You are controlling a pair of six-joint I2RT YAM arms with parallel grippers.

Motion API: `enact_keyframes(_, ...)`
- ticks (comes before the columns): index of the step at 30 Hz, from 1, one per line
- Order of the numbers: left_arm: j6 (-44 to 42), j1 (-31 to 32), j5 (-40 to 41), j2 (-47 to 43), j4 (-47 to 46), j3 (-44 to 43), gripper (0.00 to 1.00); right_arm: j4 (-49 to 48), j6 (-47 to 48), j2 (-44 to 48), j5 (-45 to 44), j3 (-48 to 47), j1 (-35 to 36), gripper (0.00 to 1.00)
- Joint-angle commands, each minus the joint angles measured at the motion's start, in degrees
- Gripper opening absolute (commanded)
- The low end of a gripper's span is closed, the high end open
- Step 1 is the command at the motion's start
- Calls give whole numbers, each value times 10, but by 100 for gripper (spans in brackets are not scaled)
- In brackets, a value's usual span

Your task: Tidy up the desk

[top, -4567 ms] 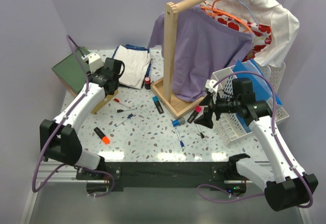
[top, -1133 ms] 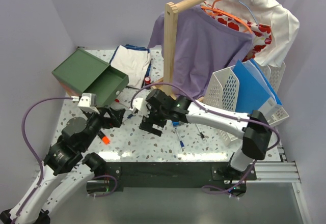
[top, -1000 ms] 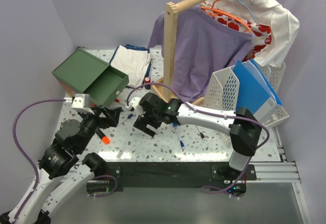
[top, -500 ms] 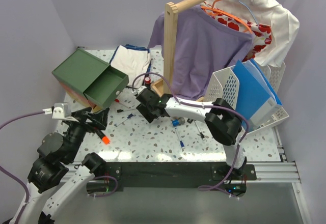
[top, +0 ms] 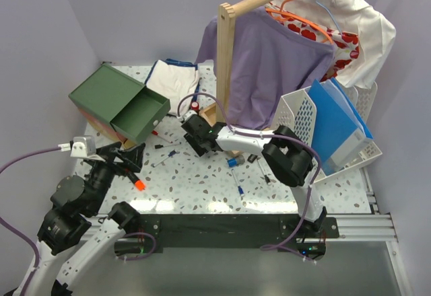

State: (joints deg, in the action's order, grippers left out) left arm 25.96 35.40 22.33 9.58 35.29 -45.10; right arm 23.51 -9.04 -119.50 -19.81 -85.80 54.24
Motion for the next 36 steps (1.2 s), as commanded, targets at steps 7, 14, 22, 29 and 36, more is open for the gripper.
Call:
enact_keyframes(7, -5, 1, -7, -7, -15, 0, 92, -15, -22, -20, -66, -2, -7, 58)
enact_keyframes(14, -2, 2, -7, -9, -15, 0, 92, -14, -19, -26, -65, -9, -7, 66)
enact_keyframes(22, -2, 2, -10, -7, -13, -6, 92, -1, -34, -56, 9, -16, -13, 56)
enact_keyframes(29, 0, 2, -10, -6, -13, -9, 92, 11, -36, -76, 70, -29, -25, 39)
enact_keyframes(36, 0, 1, -13, -4, -12, -15, 92, 25, -38, -93, 88, -43, -26, 34)
